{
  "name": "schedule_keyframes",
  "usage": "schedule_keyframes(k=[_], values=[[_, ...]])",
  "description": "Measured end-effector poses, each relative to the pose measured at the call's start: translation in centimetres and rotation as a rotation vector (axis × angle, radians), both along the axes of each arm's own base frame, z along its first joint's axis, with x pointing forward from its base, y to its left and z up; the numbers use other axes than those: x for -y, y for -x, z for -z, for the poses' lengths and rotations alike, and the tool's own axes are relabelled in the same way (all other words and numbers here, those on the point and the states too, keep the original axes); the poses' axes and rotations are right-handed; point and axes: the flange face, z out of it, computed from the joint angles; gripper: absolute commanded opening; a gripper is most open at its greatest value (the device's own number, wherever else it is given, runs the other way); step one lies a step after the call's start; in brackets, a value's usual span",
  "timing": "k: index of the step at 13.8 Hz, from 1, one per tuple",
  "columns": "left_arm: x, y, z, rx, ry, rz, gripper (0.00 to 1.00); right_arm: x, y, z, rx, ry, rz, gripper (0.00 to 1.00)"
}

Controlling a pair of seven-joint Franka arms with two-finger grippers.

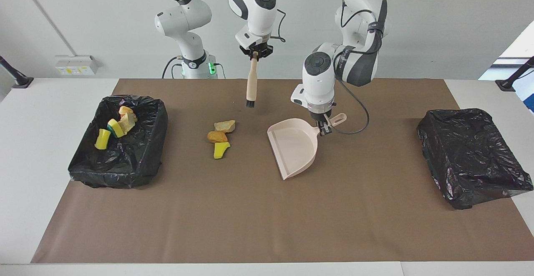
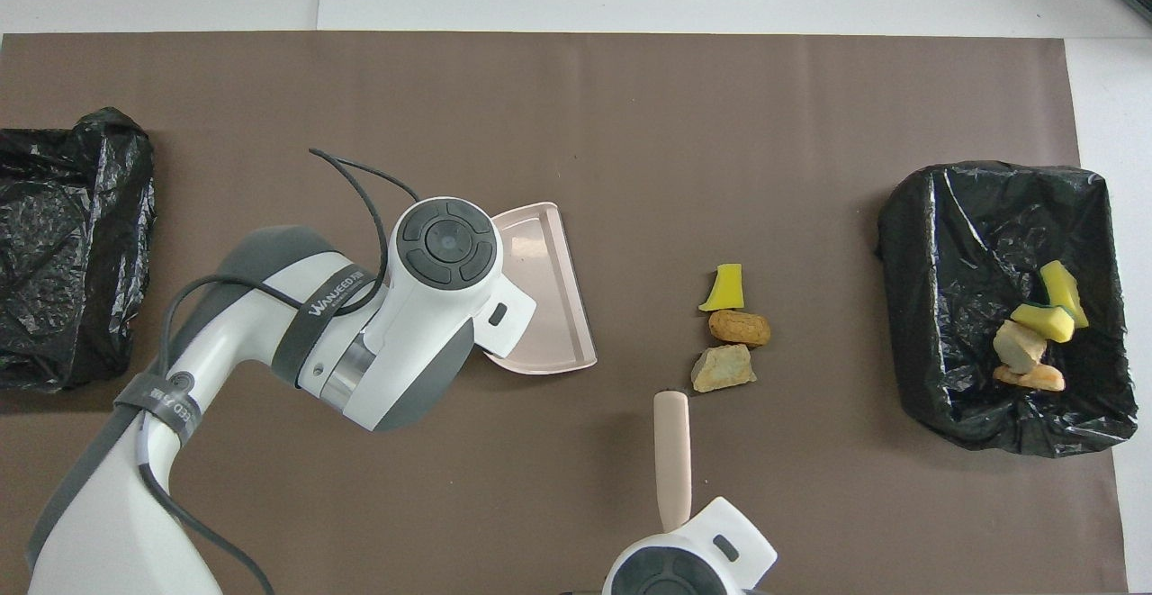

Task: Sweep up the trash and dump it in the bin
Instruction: 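Grasp the dustpan with the left gripper and lower it near the trash, then hold the dustpan by the trash while the right gripper brings the brush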

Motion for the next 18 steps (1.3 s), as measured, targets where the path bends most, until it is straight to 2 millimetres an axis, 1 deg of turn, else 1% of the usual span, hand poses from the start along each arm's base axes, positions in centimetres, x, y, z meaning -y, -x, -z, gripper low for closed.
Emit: schedule_keyframes(k=[2, 3, 4, 5, 6, 7, 8, 9, 10, 11, 14, 15, 18], values=[[1.1, 0.9, 0.3, -0.005, -0.001, 0.031, 0.0, 3.2, -3.7, 0.3, 0.044, 0.072, -0.06, 0.0], [2.0, 1.5, 0.4, -0.006, -0.001, 0.05, 0.0, 4.9, -5.9, 0.5, 0.049, 0.104, -0.094, 0.0], [2.8, 2.1, 0.4, -0.006, -0.001, 0.069, 0.0, 6.8, -8.5, 0.7, 0.049, 0.128, -0.133, 0.0], [3.7, 2.7, 0.5, -0.005, 0.0, 0.086, 0.0, 8.9, -11.6, 1.0, 0.05, 0.15, -0.177, 0.0], [4.5, 3.3, 0.5, -0.004, 0.002, 0.103, 0.0, 11.2, -14.8, 1.5, 0.045, 0.182, -0.214, 0.0], [5.0, 3.7, 0.6, -0.003, 0.002, 0.114, 0.0, 12.8, -17.3, 2.4, 0.034, 0.211, -0.23, 0.0], [5.4, 3.9, 0.8, -0.002, 0.004, 0.123, 0.0, 13.7, -18.9, 3.6, 0.018, 0.223, -0.232, 0.0], [5.9, 4.3, 1.2, -0.002, 0.005, 0.131, 0.0, 14.3, -19.5, 5.0, -0.004, 0.225, -0.231, 0.0], [6.4, 4.6, 1.5, -0.002, 0.003, 0.133, 0.0, 14.3, -19.4, 6.2, -0.022, 0.224, -0.237, 0.0], [6.7, 4.8, 1.8, -0.004, 0.001, 0.13, 0.0, 14.1, -18.8, 7.0, -0.027, 0.224, -0.248, 0.0], [7.1, 5.1, 2.2, -0.005, -0.003, 0.127, 0.0, 13.5, -15.4, 9.4, -0.036, 0.18, -0.26, 0.0], [7.2, 5.2, 2.2, -0.006, -0.003, 0.127, 0.0, 13.1, -14.4, 9.9, -0.046, 0.152, -0.262, 0.0], [7.5, 5.9, 2.7, -0.013, -0.011, 0.131, 0.0, 10.6, -12.2, 10.4, -0.077, 0.055, -0.263, 0.0]])
